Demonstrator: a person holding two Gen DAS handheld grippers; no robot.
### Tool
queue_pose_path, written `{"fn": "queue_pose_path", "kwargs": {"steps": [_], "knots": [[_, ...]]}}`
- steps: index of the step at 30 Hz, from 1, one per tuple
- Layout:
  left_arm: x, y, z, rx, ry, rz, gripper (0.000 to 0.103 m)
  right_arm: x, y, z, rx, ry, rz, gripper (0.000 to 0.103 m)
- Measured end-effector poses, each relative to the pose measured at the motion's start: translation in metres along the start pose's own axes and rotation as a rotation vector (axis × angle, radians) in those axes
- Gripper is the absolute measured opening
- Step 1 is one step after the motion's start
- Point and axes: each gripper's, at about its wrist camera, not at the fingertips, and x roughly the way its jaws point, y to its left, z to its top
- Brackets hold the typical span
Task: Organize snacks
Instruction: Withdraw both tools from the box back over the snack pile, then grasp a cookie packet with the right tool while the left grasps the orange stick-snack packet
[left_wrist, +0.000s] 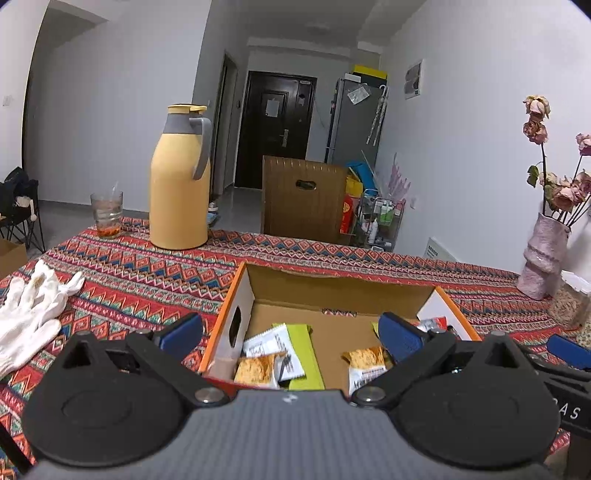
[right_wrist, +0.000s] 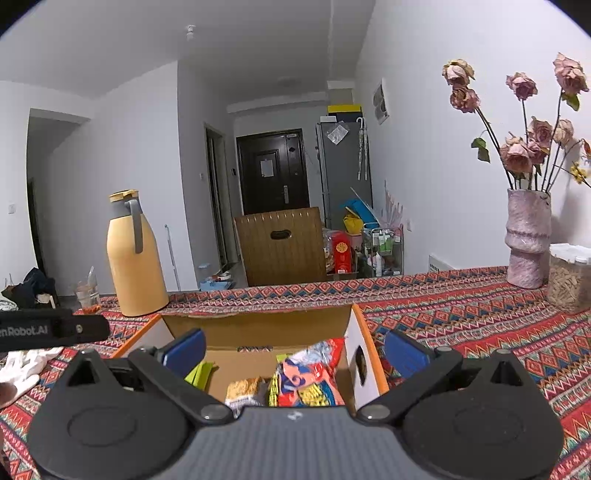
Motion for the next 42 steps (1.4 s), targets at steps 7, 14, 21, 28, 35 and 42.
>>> {"fn": "queue_pose_path", "kwargs": {"steps": [7, 14, 21, 28, 35, 42], "knots": [[-0.026, 0.006, -0.015, 0.013, 0.001, 0.007, 0.103, -0.024, -0.008, -0.017, 0.014, 0.031, -0.013, 0.103], [-0.042, 0.015, -0.033, 0.022, 0.028, 0.008, 0.103, -0.044, -0.018, -0.038, 0.029, 0.07, -0.032, 0.103], [-0.048, 0.029, -0.059, 0.011, 0.087, 0.016, 0.103, -0.06, -0.028, -0.063, 0.05, 0.108, -0.04, 0.103], [-0.051, 0.04, -0.078, 0.009, 0.122, 0.03, 0.103, -0.07, -0.04, -0.084, 0.066, 0.155, -0.059, 0.103], [-0.053, 0.039, -0.083, 0.008, 0.133, 0.027, 0.103, -0.069, -0.046, -0.088, 0.083, 0.168, -0.094, 0.103], [-0.051, 0.036, -0.085, 0.019, 0.147, 0.022, 0.103, -0.071, -0.058, -0.089, 0.093, 0.179, -0.101, 0.099]]}}
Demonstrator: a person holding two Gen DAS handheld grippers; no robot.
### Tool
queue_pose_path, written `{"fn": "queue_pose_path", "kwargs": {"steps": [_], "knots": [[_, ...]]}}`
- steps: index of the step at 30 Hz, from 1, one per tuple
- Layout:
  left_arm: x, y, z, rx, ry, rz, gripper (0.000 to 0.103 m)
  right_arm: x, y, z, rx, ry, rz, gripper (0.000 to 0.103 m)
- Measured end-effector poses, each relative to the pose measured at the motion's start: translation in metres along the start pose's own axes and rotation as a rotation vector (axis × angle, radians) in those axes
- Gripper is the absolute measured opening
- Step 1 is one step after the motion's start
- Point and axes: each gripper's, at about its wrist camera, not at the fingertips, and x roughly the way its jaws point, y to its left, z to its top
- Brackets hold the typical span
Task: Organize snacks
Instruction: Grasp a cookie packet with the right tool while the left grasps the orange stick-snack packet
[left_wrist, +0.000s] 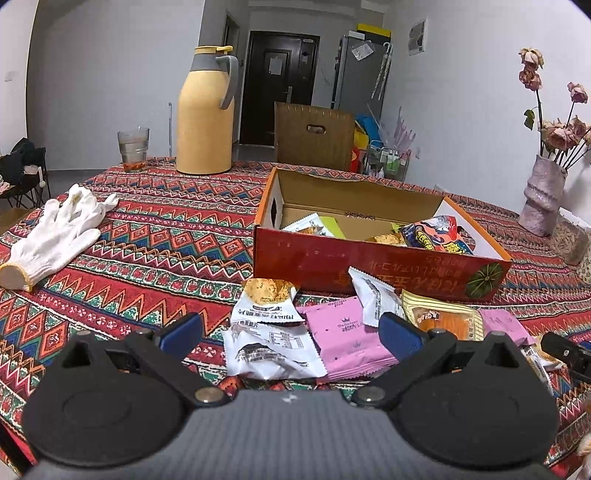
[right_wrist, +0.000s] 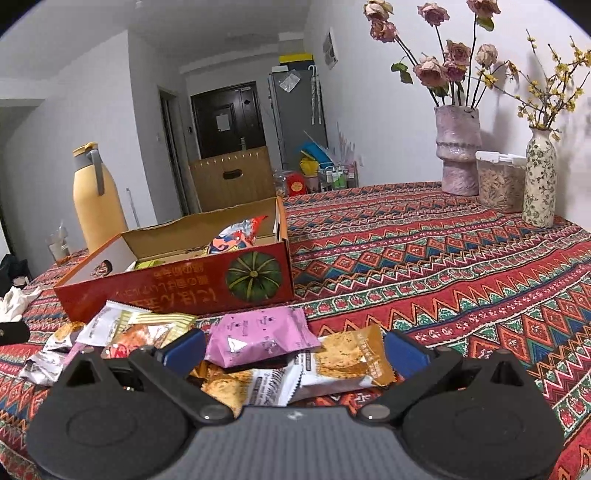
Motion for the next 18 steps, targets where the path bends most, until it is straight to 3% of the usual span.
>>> {"fn": "queue_pose_path", "kwargs": {"steps": [5, 10, 18], "knots": [[0.005, -0.003, -0.001, 0.005, 0.015, 0.005, 0.103, 0.007, -0.013, 0.004, -0.012, 0.024, -0.027, 0.095], [0.009, -0.008, -0.002, 0.014, 0.026, 0.01, 0.103, 0.024, -0.02, 0.005, -0.091, 0.102, -0.042, 0.086], [0.01, -0.016, -0.003, 0.027, 0.036, 0.024, 0.103, 0.055, -0.024, 0.008, -0.13, 0.207, -0.016, 0.078]]}}
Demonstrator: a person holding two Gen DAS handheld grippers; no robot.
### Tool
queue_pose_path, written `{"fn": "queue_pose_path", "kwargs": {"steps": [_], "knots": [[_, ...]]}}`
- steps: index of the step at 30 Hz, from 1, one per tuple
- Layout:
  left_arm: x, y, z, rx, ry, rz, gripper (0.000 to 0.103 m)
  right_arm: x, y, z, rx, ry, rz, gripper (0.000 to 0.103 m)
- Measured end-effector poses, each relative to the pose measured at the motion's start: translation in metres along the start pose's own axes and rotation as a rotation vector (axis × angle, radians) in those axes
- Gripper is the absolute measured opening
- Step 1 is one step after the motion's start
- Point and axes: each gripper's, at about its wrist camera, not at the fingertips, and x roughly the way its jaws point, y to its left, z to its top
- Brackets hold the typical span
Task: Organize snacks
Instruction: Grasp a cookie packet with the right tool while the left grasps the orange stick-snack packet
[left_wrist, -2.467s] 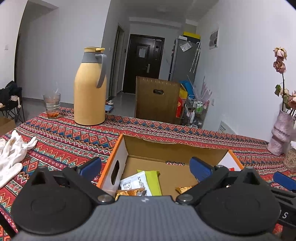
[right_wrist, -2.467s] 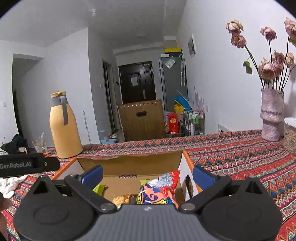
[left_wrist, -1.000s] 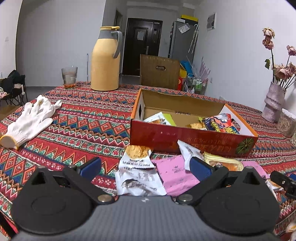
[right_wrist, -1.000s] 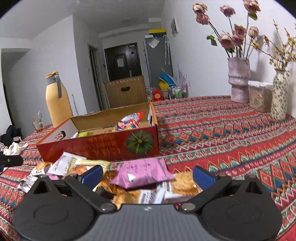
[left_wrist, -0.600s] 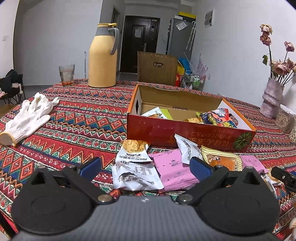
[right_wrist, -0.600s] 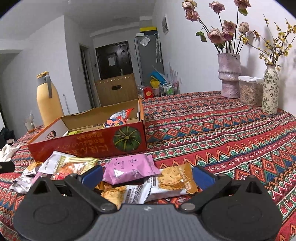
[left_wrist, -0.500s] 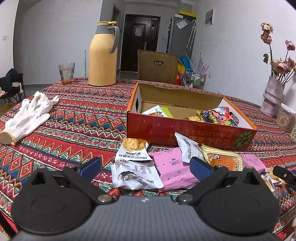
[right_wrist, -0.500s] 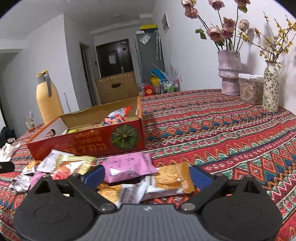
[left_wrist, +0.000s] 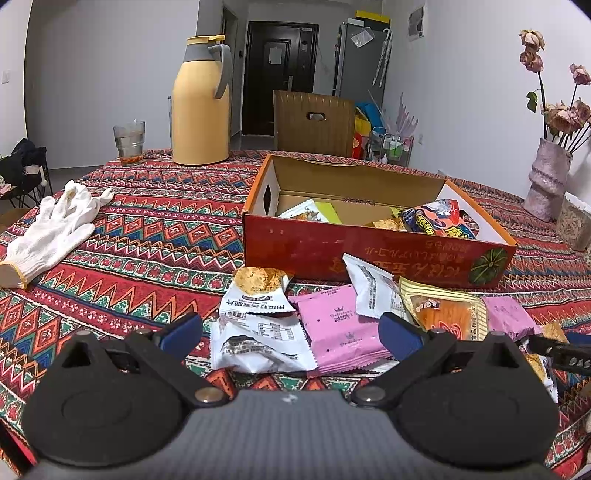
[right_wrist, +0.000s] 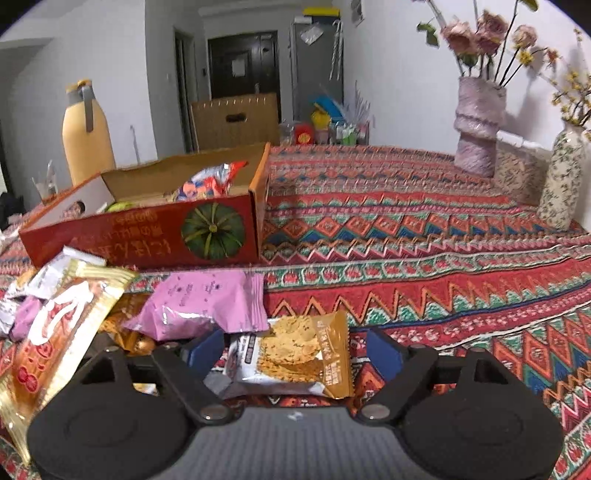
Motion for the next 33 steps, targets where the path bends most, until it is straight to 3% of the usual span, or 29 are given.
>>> {"fn": "queue_pose_path", "kwargs": {"steps": [6, 7, 8, 11, 13, 17, 20, 23, 33], "knots": [[0.003, -0.004, 0.0, 0.006, 0.012, 0.007, 0.103, 0.001, 0.003, -0.005, -0.041, -0.006, 0.009, 0.082], [0.003, -0.004, -0.001, 0.008, 0.014, 0.006, 0.103, 0.001, 0.004, -0.005, -0.05, 0.006, 0.022, 0.087], [0.004, -0.005, -0.001, 0.009, 0.017, 0.006, 0.103, 0.003, 0.006, -0.004, -0.064, 0.026, 0.04, 0.1], [0.005, -0.008, -0.002, 0.011, 0.027, 0.002, 0.103, 0.005, 0.007, -0.003, -0.074, 0.036, 0.049, 0.103], [0.005, -0.009, -0.003, 0.013, 0.03, -0.002, 0.103, 0.004, 0.007, -0.004, -0.071, 0.027, 0.044, 0.099], [0.003, -0.013, -0.003, 0.02, 0.033, -0.014, 0.103, -0.004, 0.005, -0.007, -0.062, -0.015, 0.047, 0.066], [0.001, -0.018, -0.004, 0.032, 0.032, -0.028, 0.103, -0.012, 0.002, -0.012, -0.06, -0.038, 0.046, 0.051], [0.001, -0.025, -0.005, 0.049, 0.035, -0.04, 0.103, -0.021, 0.004, -0.02, -0.079, -0.072, 0.041, 0.044], [0.005, -0.062, -0.01, 0.115, 0.067, -0.106, 0.103, -0.056, -0.006, -0.034, 0.041, -0.237, 0.042, 0.044]]}}
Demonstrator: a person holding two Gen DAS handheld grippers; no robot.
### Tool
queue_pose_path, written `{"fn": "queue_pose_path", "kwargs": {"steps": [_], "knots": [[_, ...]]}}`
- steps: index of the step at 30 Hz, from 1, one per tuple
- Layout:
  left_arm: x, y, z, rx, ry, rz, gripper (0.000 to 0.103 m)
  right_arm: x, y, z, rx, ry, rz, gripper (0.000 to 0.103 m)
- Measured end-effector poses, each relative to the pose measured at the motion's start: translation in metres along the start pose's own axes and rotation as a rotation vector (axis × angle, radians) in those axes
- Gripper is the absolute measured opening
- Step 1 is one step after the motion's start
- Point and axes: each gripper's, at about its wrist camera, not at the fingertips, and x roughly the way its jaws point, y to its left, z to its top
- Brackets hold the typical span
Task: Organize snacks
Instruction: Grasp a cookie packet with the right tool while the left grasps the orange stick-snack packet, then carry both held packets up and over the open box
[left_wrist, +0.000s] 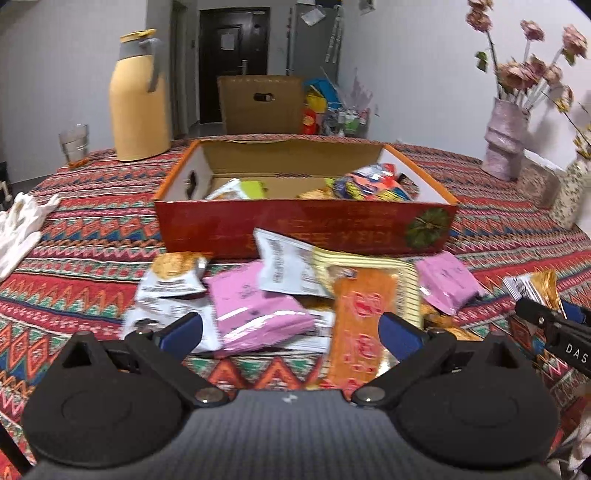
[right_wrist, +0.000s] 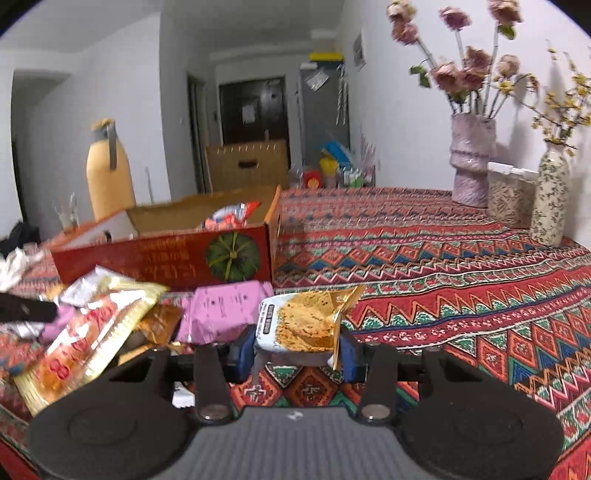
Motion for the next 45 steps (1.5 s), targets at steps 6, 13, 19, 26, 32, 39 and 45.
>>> {"fn": "queue_pose_path", "kwargs": {"steps": [6, 13, 19, 26, 32, 39, 45], "knots": [[0.009, -0.026, -0.006, 0.062, 0.038, -0.033, 0.103, -0.009, -0.006, -0.01, 0.041, -0.017, 0.019, 0.044], [0.024, -0.044, -0.016, 0.107, 0.103, -0.034, 0.103, -0.011, -0.017, -0.019, 0.081, -0.01, 0.028, 0.044], [0.038, -0.046, -0.022, 0.103, 0.161, -0.012, 0.103, -0.011, -0.019, -0.023, 0.097, -0.008, 0.042, 0.044], [0.041, -0.042, -0.02, 0.072, 0.178, -0.017, 0.103, -0.009, -0.018, -0.027, 0.111, 0.0, 0.06, 0.044], [0.043, -0.044, -0.018, 0.075, 0.188, -0.018, 0.103, -0.01, -0.016, -0.029, 0.113, 0.001, 0.066, 0.044], [0.032, -0.045, -0.019, 0.078, 0.141, -0.033, 0.074, -0.014, -0.013, -0.026, 0.107, -0.005, 0.06, 0.044], [0.015, -0.044, -0.018, 0.091, 0.089, -0.074, 0.052, -0.019, -0.008, -0.024, 0.092, -0.011, 0.059, 0.044]]}}
